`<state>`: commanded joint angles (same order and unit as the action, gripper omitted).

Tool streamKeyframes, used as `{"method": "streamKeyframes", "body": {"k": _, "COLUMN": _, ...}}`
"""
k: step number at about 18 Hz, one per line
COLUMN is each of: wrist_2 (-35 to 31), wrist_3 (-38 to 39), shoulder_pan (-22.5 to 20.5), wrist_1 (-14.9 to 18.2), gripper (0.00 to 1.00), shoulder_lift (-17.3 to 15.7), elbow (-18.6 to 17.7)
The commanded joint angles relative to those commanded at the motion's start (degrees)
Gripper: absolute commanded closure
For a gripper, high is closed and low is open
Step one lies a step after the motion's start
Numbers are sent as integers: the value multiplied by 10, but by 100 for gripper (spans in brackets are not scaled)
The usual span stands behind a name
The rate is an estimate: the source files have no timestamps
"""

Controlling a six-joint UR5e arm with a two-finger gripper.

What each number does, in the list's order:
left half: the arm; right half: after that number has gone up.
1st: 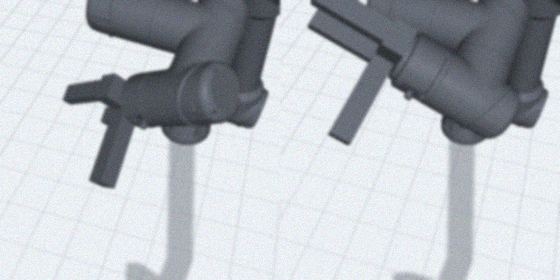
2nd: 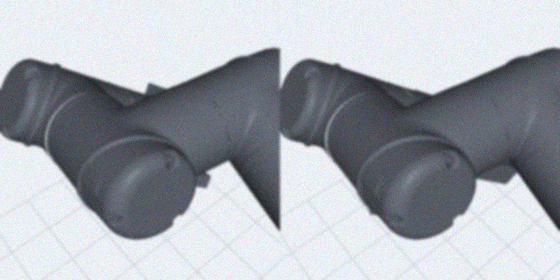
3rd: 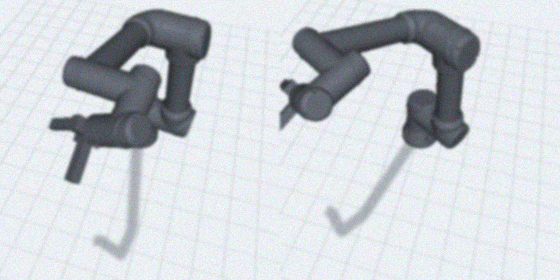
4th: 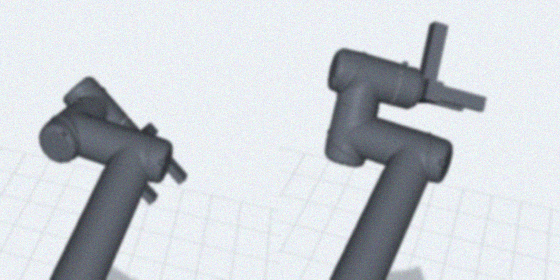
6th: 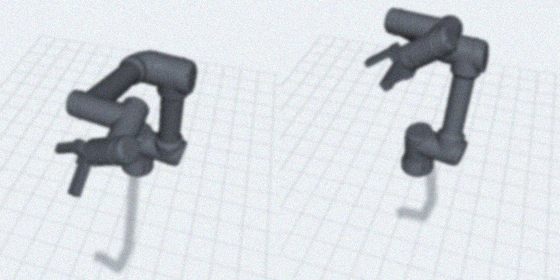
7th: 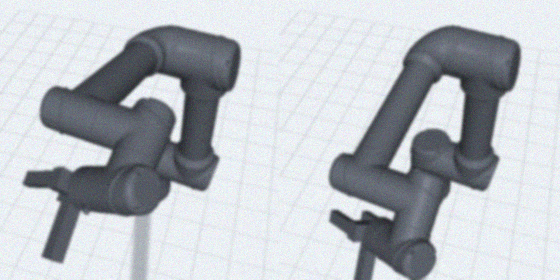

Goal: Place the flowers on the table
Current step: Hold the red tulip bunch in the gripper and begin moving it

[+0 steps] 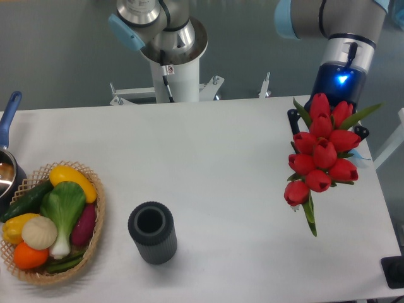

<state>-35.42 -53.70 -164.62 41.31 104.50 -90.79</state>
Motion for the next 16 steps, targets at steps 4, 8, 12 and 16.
{"method": "streamKeyframes", "body": {"k": 4, "wrist_2": -29, "wrist_3": 3, "shoulder_pan": 1, "wrist_1": 4, "gripper": 74, "shoulder_lift": -2, "elbow": 4}}
{"method": "streamKeyframes", "body": {"k": 8, "wrist_2": -65, "wrist_3": 0, "shoulder_pan": 2, "wrist_1": 2, "gripper": 74, "shoulder_lift": -7, "elbow": -1}}
{"method": "streamKeyframes", "body": {"k": 12, "wrist_2": -161, "wrist_3": 1, "shoulder_pan": 11, "wrist_1": 4, "gripper": 74, "shoulder_lift": -9, "elbow": 3}}
{"method": "streamKeyframes", "body": {"k": 16, "wrist_2": -266, "wrist_3": 1, "shoulder_pan": 60, "wrist_1": 4, "gripper": 74, "shoulder_lift": -6, "elbow": 2}}
